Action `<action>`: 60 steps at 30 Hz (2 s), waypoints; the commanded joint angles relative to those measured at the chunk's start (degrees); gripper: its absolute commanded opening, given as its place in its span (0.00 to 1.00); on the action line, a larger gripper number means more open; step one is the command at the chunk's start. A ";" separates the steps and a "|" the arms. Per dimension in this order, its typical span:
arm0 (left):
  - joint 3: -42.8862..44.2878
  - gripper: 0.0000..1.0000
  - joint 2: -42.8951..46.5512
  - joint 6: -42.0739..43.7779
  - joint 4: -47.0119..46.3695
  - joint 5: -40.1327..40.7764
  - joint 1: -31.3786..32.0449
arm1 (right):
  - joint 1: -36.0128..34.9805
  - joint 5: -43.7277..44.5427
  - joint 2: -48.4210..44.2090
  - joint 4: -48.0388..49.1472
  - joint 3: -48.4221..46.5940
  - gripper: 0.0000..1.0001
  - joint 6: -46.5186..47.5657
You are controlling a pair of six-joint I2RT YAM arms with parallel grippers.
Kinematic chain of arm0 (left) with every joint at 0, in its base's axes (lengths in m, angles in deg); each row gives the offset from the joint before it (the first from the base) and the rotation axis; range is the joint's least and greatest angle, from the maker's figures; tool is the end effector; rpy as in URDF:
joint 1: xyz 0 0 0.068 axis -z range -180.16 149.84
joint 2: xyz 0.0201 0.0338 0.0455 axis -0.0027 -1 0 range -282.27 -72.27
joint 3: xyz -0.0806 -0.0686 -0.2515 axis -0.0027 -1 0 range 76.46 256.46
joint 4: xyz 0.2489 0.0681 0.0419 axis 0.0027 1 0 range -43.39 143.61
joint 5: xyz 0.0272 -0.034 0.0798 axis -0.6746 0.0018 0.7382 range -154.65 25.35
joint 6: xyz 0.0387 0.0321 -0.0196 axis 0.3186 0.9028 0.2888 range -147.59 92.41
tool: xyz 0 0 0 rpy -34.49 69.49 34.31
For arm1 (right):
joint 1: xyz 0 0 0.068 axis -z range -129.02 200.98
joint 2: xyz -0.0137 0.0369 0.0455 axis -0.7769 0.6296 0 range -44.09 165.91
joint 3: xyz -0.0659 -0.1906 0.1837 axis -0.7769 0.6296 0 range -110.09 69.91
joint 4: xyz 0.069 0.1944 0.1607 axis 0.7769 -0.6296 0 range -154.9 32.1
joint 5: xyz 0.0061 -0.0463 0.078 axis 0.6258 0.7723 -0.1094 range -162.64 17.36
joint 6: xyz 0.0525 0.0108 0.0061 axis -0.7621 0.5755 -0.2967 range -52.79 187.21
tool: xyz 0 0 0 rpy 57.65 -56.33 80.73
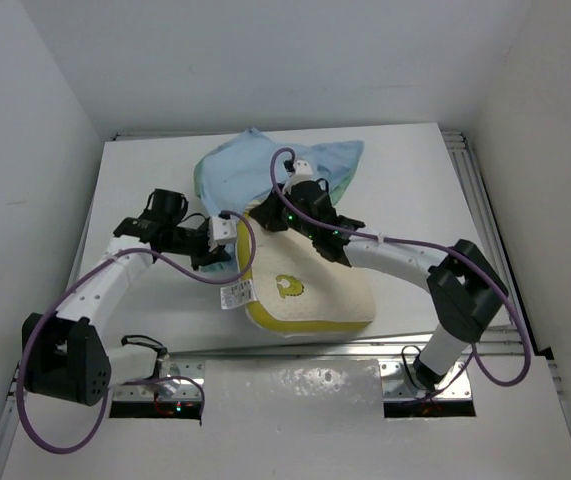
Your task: Put the pillow into the pillowcase
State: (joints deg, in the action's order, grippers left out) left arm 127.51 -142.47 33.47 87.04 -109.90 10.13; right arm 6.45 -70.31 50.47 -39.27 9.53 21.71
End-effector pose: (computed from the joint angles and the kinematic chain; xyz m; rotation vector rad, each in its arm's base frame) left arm 0.2235 -0.0664 0.2528 1.5372 1.6990 -0.5918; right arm 0.2741 0.2675 0.2591 0.0472 1.9778 1.0347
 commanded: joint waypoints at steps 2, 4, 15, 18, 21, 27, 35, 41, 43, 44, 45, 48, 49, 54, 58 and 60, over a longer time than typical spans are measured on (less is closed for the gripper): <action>3.26 0.00 2.78 6.36 15.37 -15.35 1.93 | 1.03 14.16 4.13 9.76 -7.99 0.00 -2.84; 4.58 0.00 2.69 3.12 15.47 -20.80 1.93 | 0.94 16.73 6.67 9.14 -9.58 0.00 -4.59; 2.74 0.00 2.17 2.92 23.81 -31.99 5.36 | -1.17 33.09 16.17 -4.01 -17.64 0.00 -9.88; 2.05 0.00 1.55 -3.98 19.89 -29.38 5.19 | -1.17 27.92 19.34 -6.85 -19.43 0.00 -6.20; -0.50 0.15 1.55 -7.45 13.72 -22.09 2.20 | -1.43 17.03 17.94 -5.02 -14.96 0.30 3.88; 7.29 0.54 1.38 0.90 19.95 -10.13 1.14 | -3.37 8.49 6.71 -11.57 -7.56 0.72 16.47; 24.35 0.60 -2.49 -2.71 21.05 -12.13 1.14 | -0.83 3.56 -6.13 -30.91 -9.14 0.76 18.08; 23.92 0.47 -6.96 -25.46 -11.66 13.38 14.12 | 9.18 4.70 -12.91 -38.84 -7.83 0.45 15.00; 27.67 0.52 -12.82 -27.12 -16.31 23.08 19.22 | 15.57 2.53 -12.48 -38.50 -6.69 0.71 12.72; 29.36 0.54 -15.21 -28.18 -18.17 24.93 19.94 | 17.97 0.85 -11.95 -37.45 -6.42 0.76 12.10; 30.94 0.56 -20.11 -29.06 -21.32 28.87 20.56 | 20.08 -0.90 -11.34 -36.31 -6.07 0.80 10.70; 39.37 0.58 -31.20 -30.91 -23.73 36.27 21.71 | 27.91 -8.10 -7.48 -31.82 -5.71 0.87 11.13; 44.87 0.58 -34.10 -31.00 -23.46 37.94 21.71 | 28.71 -8.91 -6.16 -31.29 -6.15 0.88 11.74; 58.54 0.51 -49.76 -28.11 -20.38 44.98 22.32 | 32.05 -16.82 2.81 -26.29 -8.43 0.90 14.64; 60.13 0.48 -53.64 -24.59 -21.26 50.26 22.76 | 32.14 -21.48 8.43 -24.79 -9.93 0.90 17.11; 60.14 0.47 -54.96 -23.71 -20.39 51.06 22.68 | 32.14 -23.24 11.06 -23.30 -9.67 0.90 16.85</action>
State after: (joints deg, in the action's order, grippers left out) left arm 184.58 -197.48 7.33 67.69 -63.81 32.46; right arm 38.62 -87.73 60.02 -67.40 2.75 36.90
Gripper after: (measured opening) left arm 0.476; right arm 0.899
